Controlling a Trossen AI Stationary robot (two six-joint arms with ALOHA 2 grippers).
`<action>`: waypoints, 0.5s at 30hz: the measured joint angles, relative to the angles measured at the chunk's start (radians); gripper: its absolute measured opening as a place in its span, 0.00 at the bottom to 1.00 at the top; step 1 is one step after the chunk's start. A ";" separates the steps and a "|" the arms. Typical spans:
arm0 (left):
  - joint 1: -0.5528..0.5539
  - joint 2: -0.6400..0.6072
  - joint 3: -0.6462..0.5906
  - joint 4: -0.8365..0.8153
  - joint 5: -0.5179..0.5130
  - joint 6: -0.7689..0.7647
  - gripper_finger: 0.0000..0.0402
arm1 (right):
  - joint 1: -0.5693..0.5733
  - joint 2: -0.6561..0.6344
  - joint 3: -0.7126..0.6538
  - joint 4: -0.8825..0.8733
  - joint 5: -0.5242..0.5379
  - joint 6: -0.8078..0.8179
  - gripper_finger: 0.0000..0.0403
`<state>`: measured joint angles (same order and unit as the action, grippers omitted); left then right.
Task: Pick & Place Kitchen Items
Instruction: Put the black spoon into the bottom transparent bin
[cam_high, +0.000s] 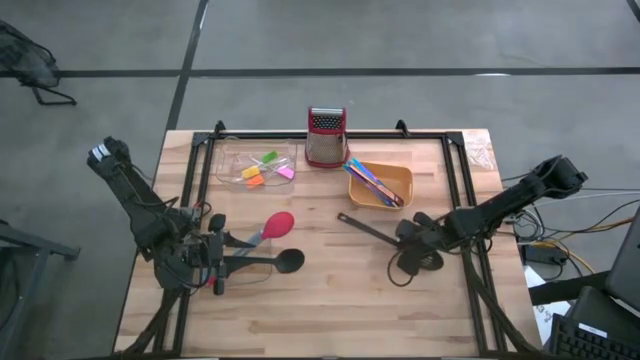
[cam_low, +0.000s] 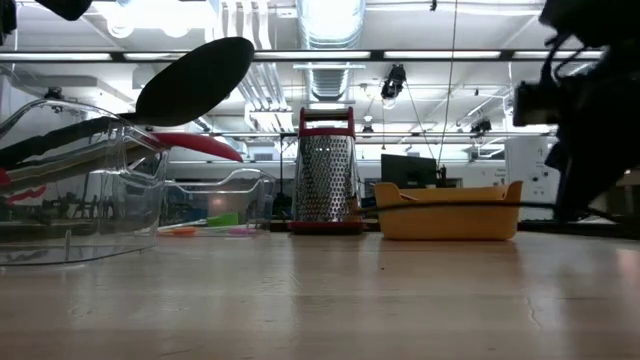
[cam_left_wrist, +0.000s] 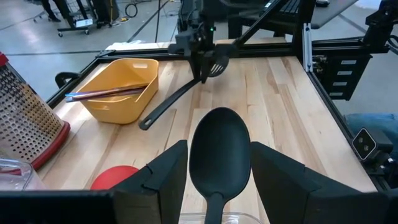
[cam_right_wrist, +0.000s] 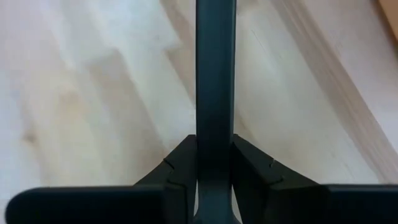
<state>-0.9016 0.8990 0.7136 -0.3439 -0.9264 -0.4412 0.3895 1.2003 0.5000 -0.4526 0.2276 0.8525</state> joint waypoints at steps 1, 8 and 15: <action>0.000 0.000 0.000 0.000 0.000 0.000 0.45 | 0.001 0.000 0.016 0.000 0.001 -0.008 0.18; 0.000 0.001 0.000 0.013 0.000 0.011 0.45 | 0.019 0.000 0.141 0.004 0.007 -0.109 0.17; 0.013 0.078 0.000 0.086 -0.025 0.292 0.45 | 0.016 0.001 0.293 0.000 -0.046 -0.171 0.17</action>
<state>-0.8882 0.9770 0.7136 -0.2576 -0.9513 -0.1491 0.4054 1.2011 0.7929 -0.4522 0.1812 0.6814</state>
